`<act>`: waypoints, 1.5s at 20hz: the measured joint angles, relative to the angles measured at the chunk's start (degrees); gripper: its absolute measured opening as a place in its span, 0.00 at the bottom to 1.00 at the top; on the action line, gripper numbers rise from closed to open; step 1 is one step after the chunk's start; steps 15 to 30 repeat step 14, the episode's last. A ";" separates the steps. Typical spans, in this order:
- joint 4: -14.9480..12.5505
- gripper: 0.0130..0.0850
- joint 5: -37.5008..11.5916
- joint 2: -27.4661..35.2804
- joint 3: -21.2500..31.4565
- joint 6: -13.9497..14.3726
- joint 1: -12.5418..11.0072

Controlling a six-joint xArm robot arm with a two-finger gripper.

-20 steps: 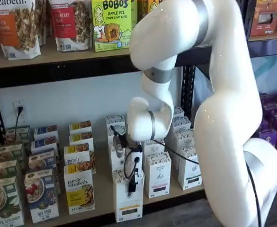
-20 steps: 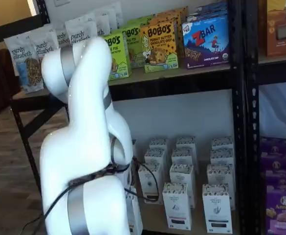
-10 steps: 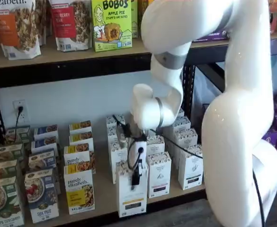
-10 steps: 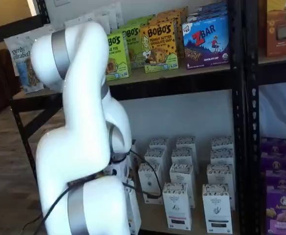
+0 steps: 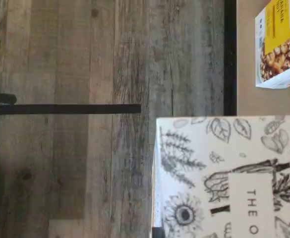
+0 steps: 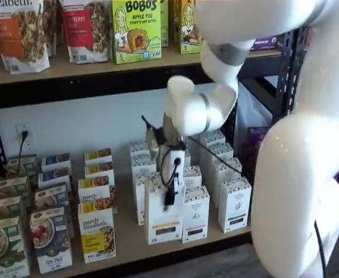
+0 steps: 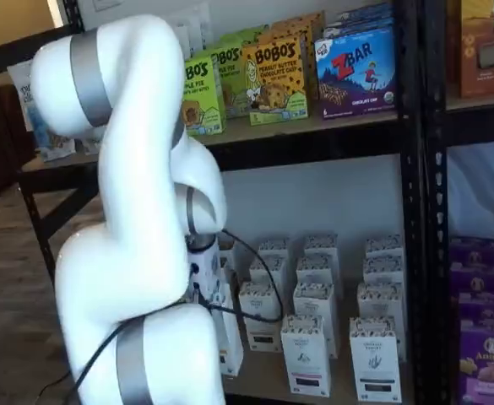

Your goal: Pick up the white box with a yellow strip in the middle, on the bottom shelf, the fourth box from the left

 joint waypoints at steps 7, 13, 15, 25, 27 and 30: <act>-4.06 0.44 8.42 -7.15 -0.63 3.00 -1.16; -3.90 0.44 14.21 -11.53 -1.53 3.29 -1.19; -3.64 0.44 15.16 -12.14 -1.70 3.18 -1.19; -3.64 0.44 15.16 -12.14 -1.70 3.18 -1.19; -3.64 0.44 15.16 -12.14 -1.70 3.18 -1.19; -3.64 0.44 15.16 -12.14 -1.70 3.18 -1.19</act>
